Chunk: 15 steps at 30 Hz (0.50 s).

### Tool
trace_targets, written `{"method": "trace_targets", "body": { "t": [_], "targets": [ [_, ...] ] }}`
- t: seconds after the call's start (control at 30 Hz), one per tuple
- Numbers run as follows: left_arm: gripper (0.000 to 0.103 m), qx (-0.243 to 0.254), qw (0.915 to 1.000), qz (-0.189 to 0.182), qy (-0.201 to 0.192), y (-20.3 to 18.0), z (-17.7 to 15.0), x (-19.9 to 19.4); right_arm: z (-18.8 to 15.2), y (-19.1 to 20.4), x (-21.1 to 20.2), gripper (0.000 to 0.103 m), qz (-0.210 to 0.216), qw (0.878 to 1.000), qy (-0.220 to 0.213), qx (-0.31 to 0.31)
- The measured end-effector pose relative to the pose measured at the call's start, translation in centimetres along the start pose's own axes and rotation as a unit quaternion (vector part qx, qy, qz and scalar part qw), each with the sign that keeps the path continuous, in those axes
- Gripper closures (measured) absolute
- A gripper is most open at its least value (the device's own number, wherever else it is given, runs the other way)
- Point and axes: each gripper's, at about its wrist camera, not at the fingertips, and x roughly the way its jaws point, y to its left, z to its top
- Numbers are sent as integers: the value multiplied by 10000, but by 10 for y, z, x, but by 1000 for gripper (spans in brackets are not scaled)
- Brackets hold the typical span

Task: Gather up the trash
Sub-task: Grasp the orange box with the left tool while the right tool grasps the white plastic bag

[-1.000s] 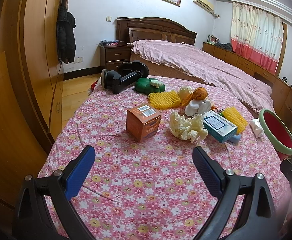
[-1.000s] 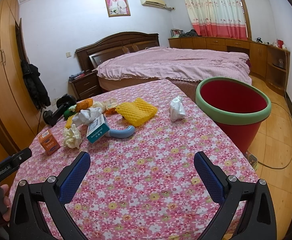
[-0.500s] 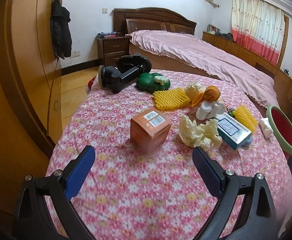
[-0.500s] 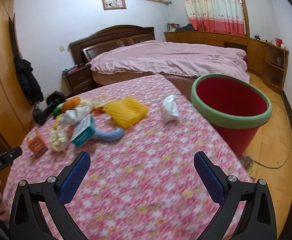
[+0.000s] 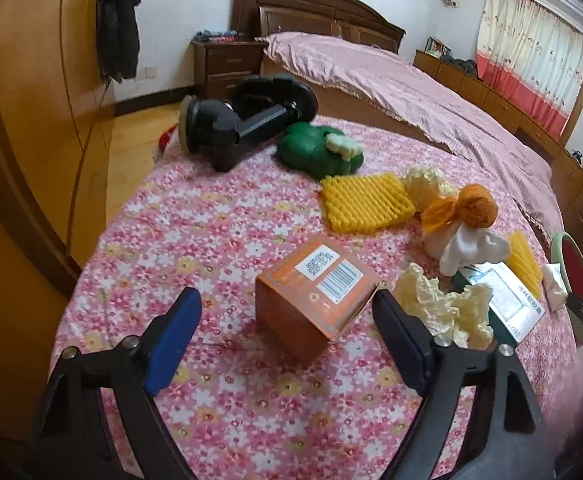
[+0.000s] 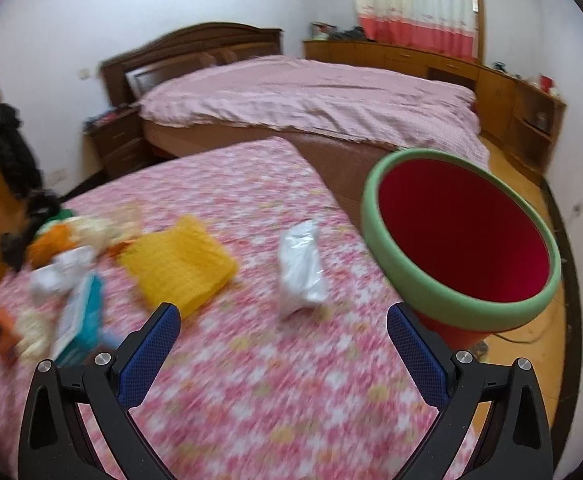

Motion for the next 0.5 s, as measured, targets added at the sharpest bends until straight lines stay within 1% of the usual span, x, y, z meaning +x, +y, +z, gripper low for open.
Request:
{"method": "trace_targets", "body": {
  "t": [0.07,0.13,0.2,0.23,0.27,0.3,0.33,0.43,0.5],
  "targets": [
    [18,120,9999,-48,-54,-3,0,2,4,-2,17,1,-151,9998,137,79],
    [18,284,9996,-50,-78,-7,2,6,5,-5,31,1,-188,9994,257,160],
    [18,326,9993,-169,13,-8,2,12,6,-2,41,13,-183,9990,375,152],
    [19,305,9992,-256,82,-8,3,16,6,-1,46,24,-154,9988,445,105],
    [25,269,9989,-344,165,-7,3,20,6,2,50,30,-104,9986,521,50],
    [30,235,9986,-408,246,-6,3,25,5,4,53,31,-44,9982,602,-16],
    [32,223,9982,-460,306,-7,3,28,4,8,55,31,-80,9979,633,-104],
    [32,403,9981,-391,241,-13,1,32,3,14,54,31,-12,9979,638,-121],
    [33,421,9979,-429,245,-14,1,33,3,15,57,31,-42,9977,652,-155]
  ]
}}
